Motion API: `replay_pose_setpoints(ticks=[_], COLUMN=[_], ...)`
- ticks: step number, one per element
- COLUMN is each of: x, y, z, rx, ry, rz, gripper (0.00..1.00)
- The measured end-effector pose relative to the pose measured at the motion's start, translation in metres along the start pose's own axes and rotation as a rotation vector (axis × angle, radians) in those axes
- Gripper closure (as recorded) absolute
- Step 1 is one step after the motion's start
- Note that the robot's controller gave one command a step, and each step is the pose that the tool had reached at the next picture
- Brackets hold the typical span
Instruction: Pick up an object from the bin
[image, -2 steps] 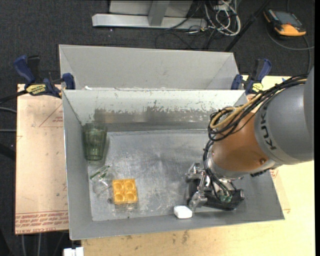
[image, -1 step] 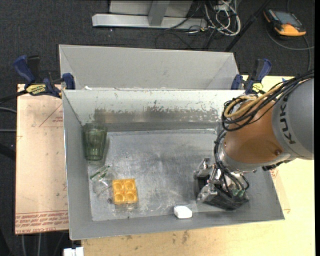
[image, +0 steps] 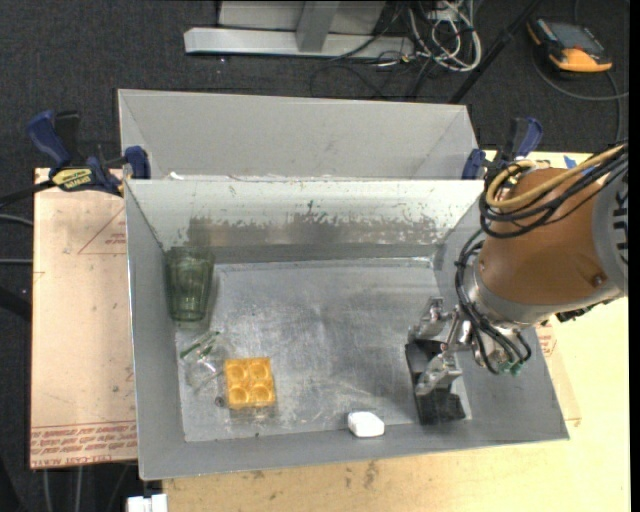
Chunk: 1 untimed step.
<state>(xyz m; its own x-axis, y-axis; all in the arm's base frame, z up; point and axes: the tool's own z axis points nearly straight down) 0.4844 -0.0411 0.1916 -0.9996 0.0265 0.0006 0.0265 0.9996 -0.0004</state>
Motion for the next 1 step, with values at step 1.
replay_pose_setpoints(ticks=[1], x=[-0.0013], y=[0.0008], z=[-0.0414], rx=[-0.001], ry=[-0.002], rz=[-0.003], gripper=[1.0])
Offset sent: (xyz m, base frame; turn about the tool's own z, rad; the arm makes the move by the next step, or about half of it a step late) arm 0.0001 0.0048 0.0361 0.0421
